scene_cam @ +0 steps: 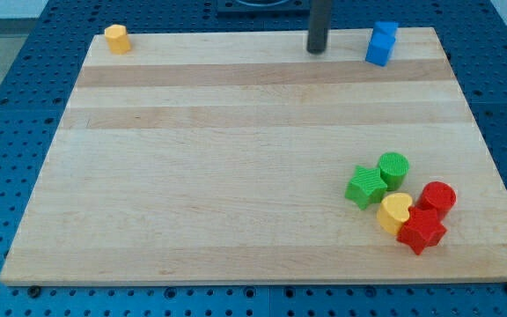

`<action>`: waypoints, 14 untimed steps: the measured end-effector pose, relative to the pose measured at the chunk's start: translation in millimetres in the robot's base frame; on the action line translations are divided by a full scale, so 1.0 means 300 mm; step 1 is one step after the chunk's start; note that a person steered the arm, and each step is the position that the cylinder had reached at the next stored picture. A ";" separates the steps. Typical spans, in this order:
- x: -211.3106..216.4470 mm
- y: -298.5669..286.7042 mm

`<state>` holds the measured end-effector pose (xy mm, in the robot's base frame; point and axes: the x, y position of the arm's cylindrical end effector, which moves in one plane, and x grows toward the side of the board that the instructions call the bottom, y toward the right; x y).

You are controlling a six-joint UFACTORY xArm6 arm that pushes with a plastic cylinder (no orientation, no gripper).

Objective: Move the blue triangle towards the group of blocks

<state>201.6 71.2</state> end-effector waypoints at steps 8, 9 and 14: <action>-0.034 0.397; -0.032 0.415; -0.035 0.728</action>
<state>191.2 289.5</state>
